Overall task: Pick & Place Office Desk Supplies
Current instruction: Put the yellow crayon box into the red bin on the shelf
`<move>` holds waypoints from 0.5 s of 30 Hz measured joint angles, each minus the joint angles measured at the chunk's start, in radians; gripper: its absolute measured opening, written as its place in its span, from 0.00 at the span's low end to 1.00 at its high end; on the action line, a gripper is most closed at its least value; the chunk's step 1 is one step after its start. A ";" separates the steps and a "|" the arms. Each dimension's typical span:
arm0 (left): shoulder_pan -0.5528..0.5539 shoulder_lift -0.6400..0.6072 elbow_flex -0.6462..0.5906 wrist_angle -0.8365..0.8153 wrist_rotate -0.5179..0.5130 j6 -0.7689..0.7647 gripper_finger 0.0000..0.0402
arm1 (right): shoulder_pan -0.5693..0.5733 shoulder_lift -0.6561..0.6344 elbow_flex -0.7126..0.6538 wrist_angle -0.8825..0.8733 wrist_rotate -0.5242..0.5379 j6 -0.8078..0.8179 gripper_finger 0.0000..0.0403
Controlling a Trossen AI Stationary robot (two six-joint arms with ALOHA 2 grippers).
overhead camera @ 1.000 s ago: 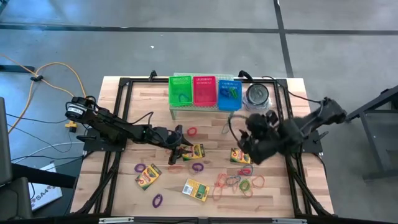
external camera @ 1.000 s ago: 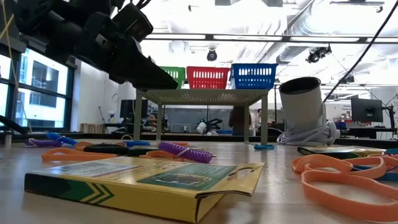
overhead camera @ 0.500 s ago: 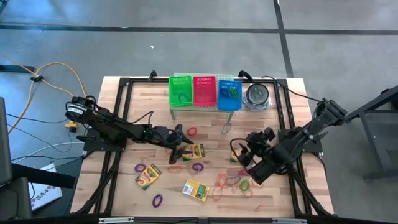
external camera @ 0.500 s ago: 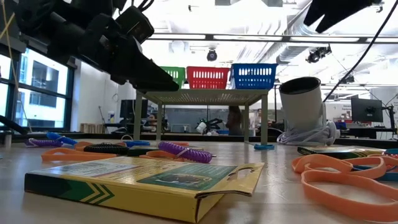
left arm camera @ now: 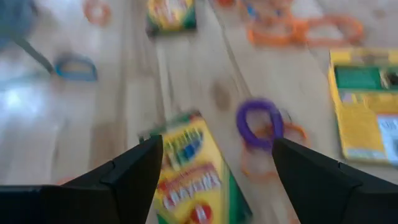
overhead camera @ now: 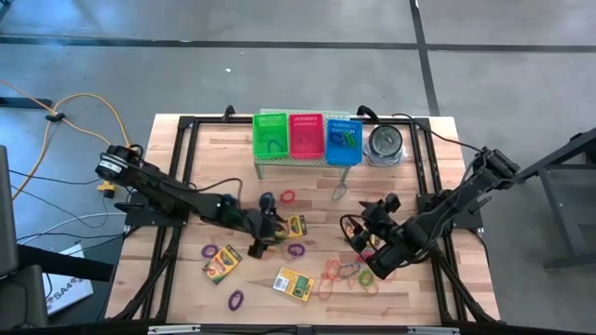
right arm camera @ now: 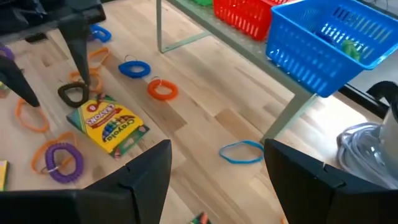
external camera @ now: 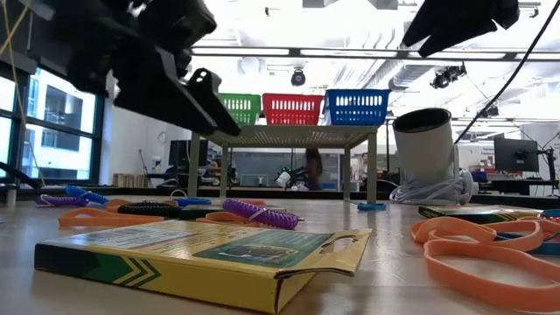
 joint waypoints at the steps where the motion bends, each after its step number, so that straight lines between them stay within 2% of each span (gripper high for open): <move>1: -0.013 0.000 0.040 -0.084 0.005 -0.018 0.74 | 0.000 0.000 -0.007 0.012 0.000 -0.004 0.61; 5: -0.082 -0.002 0.136 -0.305 0.012 -0.068 0.74 | 0.001 0.000 -0.038 0.041 -0.004 -0.005 0.61; 9: -0.179 -0.029 0.160 -0.427 0.011 -0.172 0.74 | 0.008 0.000 -0.064 0.049 -0.038 -0.003 0.61; 15: -0.294 -0.039 0.159 -0.634 0.003 -0.583 0.74 | 0.030 0.000 -0.090 0.060 -0.027 -0.003 0.61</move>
